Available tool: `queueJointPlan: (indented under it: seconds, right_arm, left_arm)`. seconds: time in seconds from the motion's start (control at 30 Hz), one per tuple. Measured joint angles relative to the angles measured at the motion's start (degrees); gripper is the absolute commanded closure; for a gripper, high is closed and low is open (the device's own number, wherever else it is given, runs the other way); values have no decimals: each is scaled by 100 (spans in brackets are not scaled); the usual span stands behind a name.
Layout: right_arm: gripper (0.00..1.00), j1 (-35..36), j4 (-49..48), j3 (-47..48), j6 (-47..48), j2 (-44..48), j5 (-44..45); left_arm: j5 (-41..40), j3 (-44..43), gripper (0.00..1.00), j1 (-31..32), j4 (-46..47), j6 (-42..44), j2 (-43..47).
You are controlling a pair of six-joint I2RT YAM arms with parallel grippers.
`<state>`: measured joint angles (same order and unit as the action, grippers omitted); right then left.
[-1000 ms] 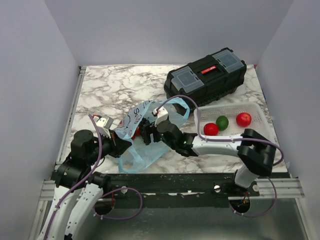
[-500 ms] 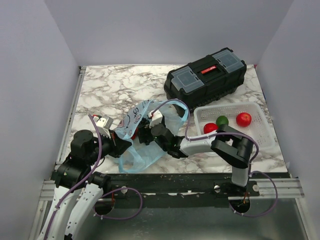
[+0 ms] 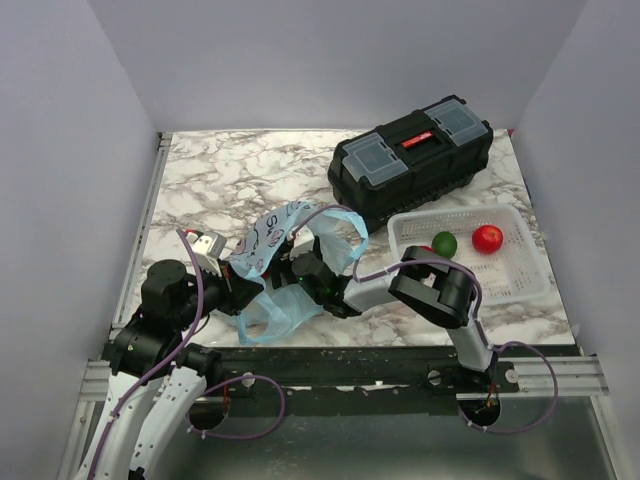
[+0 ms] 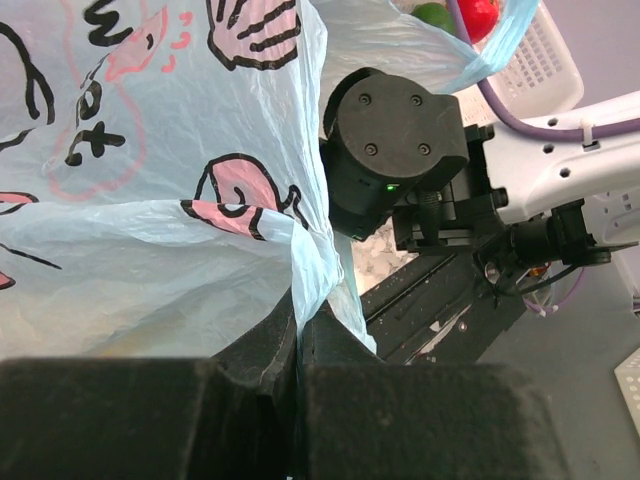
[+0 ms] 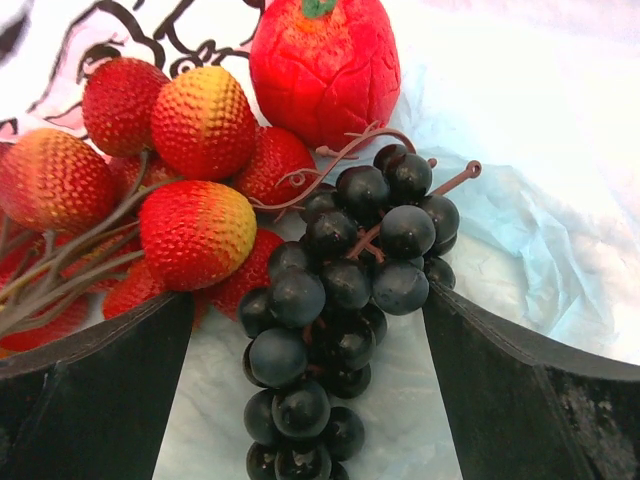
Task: Take the fake fruits out of the plastic bag
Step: Take out the fake fruit from the plastic bag.
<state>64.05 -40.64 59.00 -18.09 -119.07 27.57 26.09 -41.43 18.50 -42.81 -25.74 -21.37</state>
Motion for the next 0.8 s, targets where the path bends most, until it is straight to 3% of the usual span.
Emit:
queueJointPlan:
  seconds: [0.03, 0.13, 0.3, 0.57, 0.8]
  right_arm:
    - [8, 0, -26, 22, 20, -48, 4]
    - [36, 0, -28, 166, 81, -214, 31]
    - [64, 0, 2, 214, 190, -280, 17]
    - [80, 0, 190, 199, 225, -48, 17]
    - [91, 0, 398, -227, 203, 809, 9]
  left_arm:
    - [0, 0, 100, 0, 0, -2, 0]
    - [-2, 0, 100, 0, 0, 0, 0]
    - [0, 0, 100, 0, 0, 0, 0]
    - [-2, 0, 100, 0, 0, -2, 0]
    - [0, 0, 100, 0, 0, 0, -2]
